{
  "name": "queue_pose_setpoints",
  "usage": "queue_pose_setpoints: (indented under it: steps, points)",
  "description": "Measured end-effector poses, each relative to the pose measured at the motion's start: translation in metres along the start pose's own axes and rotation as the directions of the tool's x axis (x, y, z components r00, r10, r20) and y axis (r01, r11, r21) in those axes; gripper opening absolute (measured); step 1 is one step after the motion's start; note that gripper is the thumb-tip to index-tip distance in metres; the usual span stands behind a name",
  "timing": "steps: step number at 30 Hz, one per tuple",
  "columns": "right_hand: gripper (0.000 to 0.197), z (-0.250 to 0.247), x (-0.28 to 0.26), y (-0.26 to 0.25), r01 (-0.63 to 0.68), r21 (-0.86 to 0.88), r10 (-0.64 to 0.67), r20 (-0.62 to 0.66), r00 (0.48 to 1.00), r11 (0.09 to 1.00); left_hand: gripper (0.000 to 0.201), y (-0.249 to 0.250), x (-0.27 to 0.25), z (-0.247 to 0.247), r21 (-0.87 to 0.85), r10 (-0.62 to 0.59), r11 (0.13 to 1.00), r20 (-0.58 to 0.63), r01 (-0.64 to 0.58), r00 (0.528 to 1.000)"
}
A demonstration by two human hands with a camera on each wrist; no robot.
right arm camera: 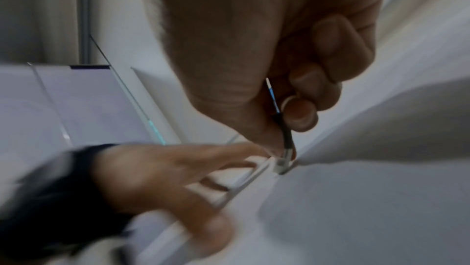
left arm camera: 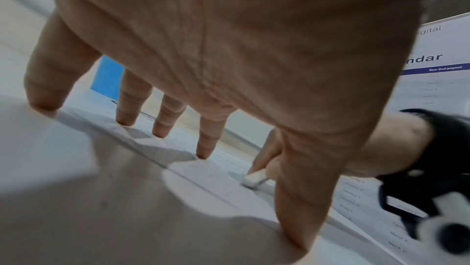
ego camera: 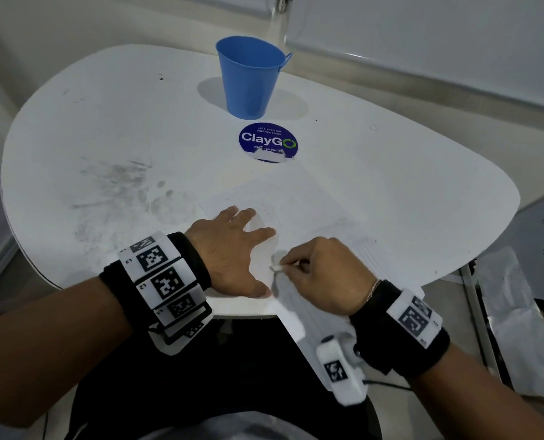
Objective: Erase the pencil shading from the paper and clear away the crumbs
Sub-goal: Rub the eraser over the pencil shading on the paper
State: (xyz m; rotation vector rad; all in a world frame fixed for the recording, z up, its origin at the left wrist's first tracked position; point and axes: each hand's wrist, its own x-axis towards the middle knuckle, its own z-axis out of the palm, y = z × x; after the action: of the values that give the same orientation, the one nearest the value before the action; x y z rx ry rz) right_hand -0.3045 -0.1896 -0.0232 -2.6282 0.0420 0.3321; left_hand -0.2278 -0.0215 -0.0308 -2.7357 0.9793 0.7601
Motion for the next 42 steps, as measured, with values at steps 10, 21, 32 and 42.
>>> queue_pose_setpoints:
  steps: [10,21,32,42]
  points:
    - [0.019,-0.003,0.003,0.006,-0.045,-0.029,0.043,-0.057,0.997,0.999,0.099,-0.001,-0.002,0.001,-0.013,0.005,1.0,-0.008,-0.005,1.0]
    - [0.022,-0.006,0.005,0.006,-0.078,-0.08,0.072,-0.076,0.994,0.994,0.099,0.0,-0.002,-0.001,-0.012,0.007,1.0,-0.01,-0.007,1.0]
    - [0.025,-0.008,0.01,0.015,-0.136,-0.111,0.114,-0.183,0.977,0.985,0.1,-0.001,-0.002,-0.001,-0.007,0.004,1.0,-0.004,-0.004,1.0]
    - [0.026,-0.005,0.008,0.011,-0.078,-0.156,0.056,-0.141,0.988,0.985,0.099,-0.002,-0.001,0.002,-0.013,0.013,1.0,-0.031,-0.013,0.999]
